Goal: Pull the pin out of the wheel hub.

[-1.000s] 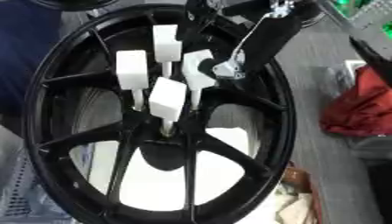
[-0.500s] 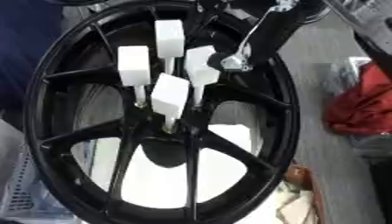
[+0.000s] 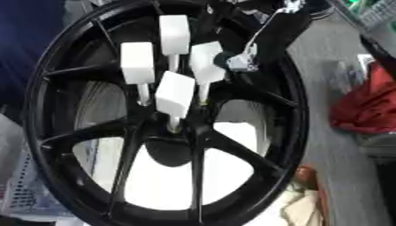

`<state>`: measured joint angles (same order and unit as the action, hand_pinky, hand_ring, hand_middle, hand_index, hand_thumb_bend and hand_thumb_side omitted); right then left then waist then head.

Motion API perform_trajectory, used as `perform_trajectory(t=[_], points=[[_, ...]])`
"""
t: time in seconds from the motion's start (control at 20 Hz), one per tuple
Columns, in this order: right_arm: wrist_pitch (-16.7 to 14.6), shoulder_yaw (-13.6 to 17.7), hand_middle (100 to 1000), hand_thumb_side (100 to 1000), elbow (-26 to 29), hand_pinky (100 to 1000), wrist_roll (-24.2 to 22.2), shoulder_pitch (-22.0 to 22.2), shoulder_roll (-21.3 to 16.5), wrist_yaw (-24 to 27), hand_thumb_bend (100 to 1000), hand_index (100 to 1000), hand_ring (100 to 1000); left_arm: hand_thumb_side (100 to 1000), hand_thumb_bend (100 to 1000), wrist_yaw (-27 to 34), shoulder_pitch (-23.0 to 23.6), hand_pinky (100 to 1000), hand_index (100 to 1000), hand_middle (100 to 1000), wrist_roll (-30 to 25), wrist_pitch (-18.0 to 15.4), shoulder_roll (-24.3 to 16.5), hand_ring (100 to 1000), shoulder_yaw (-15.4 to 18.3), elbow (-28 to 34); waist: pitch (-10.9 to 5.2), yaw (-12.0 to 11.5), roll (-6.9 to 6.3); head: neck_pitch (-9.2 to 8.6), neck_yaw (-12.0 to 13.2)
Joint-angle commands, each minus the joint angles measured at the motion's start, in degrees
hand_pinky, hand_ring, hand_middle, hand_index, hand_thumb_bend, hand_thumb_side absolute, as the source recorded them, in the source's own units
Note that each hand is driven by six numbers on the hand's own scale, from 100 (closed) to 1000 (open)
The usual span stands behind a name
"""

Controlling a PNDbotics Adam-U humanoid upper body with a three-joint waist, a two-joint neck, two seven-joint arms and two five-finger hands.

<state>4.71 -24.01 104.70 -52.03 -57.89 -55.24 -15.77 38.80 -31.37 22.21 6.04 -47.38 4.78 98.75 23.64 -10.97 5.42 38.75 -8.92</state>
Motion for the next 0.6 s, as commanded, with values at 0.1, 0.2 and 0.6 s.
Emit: perform_trajectory(t=[0.1,0.2,0.6], points=[[0.2,0.3,822,409,-0.3,871,0.1,0.1,-1.2,0.2,236,873,887,806,667,-0.3,-1.0,739,832,821,0.1,0.2,-1.2,786,0.4,0.9,-0.7,-0.2,-0.23,0.39,0.1],[0.1,0.3,819,409,-0.4,870,0.1,0.3,-1.2,0.3,236,873,886,807,665,-0.2,-1.0,740,833,821,0.1,0.3,-1.2,787,0.3,0.9,-0.59,-0.4,-0.17,0.36,0.1],[0.7,1.9,808,404,1.4,872,0.1,0.2,-1.3,3.0,230,869,884,809,659,-0.2,-1.0,741,833,822,0.1,0.6,-1.4,788,0.3,0.8,-0.74,-0.5,0.03,0.57,0.4]])
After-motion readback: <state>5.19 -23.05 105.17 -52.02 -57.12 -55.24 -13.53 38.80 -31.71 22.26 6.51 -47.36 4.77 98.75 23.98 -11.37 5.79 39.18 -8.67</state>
